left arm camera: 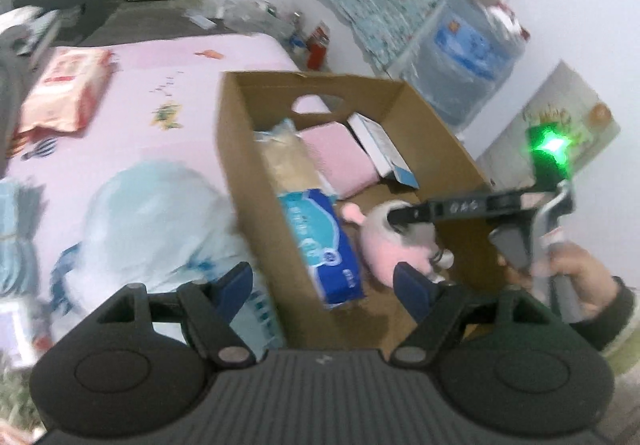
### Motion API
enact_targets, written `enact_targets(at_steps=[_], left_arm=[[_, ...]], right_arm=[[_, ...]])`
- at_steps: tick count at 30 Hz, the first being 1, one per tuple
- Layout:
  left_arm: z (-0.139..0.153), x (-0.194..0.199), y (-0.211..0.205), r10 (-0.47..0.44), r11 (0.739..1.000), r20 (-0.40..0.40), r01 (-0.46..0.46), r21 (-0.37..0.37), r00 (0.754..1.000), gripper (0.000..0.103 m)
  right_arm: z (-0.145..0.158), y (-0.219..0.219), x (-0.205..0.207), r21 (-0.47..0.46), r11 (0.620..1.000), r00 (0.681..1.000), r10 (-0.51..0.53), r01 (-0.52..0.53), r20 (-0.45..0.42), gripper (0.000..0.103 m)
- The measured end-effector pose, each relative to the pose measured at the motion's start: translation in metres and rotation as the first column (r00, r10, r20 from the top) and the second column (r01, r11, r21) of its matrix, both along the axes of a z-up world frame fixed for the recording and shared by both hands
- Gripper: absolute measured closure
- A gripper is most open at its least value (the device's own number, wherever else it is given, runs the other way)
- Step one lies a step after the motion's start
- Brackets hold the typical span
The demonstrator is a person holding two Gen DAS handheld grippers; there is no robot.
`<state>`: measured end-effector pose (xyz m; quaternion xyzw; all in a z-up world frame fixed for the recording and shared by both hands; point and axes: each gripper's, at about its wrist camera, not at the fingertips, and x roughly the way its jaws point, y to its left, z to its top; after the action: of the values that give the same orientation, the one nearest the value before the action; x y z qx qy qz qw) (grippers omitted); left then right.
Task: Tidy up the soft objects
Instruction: 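Lower the plush toy into the cardboard box and open the right gripper, then withdraw the right gripper up out of the cardboard box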
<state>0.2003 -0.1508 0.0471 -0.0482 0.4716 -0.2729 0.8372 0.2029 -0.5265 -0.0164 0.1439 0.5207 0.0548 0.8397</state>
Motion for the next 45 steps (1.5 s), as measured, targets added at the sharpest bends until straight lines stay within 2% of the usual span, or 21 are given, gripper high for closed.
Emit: enact_targets(at_steps=[5,10,13,16,18,19,21,23,27,30,35,42,45], left_arm=[[0.002,-0.015,0.043,0.08,0.997,0.012,-0.08,-0.017,0.997,0.023],[0.0,-0.03,0.075,0.141,0.99,0.027,-0.14,-0.03,0.99,0.023],[-0.003,-0.042,0.095,0.184,0.983,0.038,-0.182,-0.034,0.982,0.023],[-0.008,-0.054,0.114,0.242,0.97,0.042,-0.24,-0.042,0.969,0.023],[-0.013,-0.061,0.126,0.284,0.958,0.034,-0.282,-0.043,0.958,0.023],[-0.015,-0.065,0.133,0.304,0.952,0.03,-0.303,-0.049,0.952,0.023],[-0.019,-0.073,0.146,0.343,0.938,0.024,-0.341,-0.064,0.939,0.023],[-0.023,-0.079,0.157,0.379,0.923,0.023,-0.377,-0.075,0.925,0.023],[-0.029,-0.088,0.171,0.433,0.899,0.024,-0.43,-0.085,0.901,0.023],[-0.033,-0.092,0.18,0.466,0.882,0.017,-0.463,-0.094,0.885,0.023],[-0.04,-0.096,0.19,0.498,0.865,0.02,-0.495,-0.081,0.867,0.023],[-0.044,-0.099,0.202,0.532,0.846,0.055,-0.528,-0.067,0.845,0.023],[-0.043,-0.101,0.205,0.54,0.842,0.086,-0.538,-0.051,0.837,0.023]], right_arm=[[-0.016,0.024,0.003,-0.131,0.985,0.992,0.102,-0.112,-0.076,0.004],[0.002,0.038,-0.01,-0.248,0.959,0.99,0.143,-0.139,-0.005,0.004],[0.01,0.04,-0.008,-0.261,0.952,0.985,0.169,-0.158,0.023,0.003],[0.001,0.042,-0.002,-0.275,0.943,0.982,0.19,-0.187,-0.016,0.003],[-0.011,0.041,0.001,-0.25,0.948,0.98,0.19,-0.198,-0.056,0.006],[-0.017,0.039,0.001,-0.222,0.955,0.98,0.186,-0.198,-0.075,0.01],[-0.019,0.034,0.0,-0.204,0.964,0.985,0.163,-0.171,-0.052,0.013],[-0.017,0.029,0.0,-0.171,0.978,0.993,0.114,-0.12,-0.045,0.016],[-0.016,0.018,0.008,-0.077,0.997,0.999,-0.022,0.019,-0.033,0.016],[-0.02,0.01,0.014,0.007,0.989,0.988,-0.15,0.15,-0.029,0.016],[-0.035,0.003,0.016,0.101,0.945,0.951,-0.306,0.31,-0.046,0.01],[-0.037,0.004,0.01,0.108,0.945,0.951,-0.301,0.308,-0.074,0.007],[-0.03,0.002,0.003,0.09,0.947,0.951,-0.305,0.309,-0.053,0.006]])
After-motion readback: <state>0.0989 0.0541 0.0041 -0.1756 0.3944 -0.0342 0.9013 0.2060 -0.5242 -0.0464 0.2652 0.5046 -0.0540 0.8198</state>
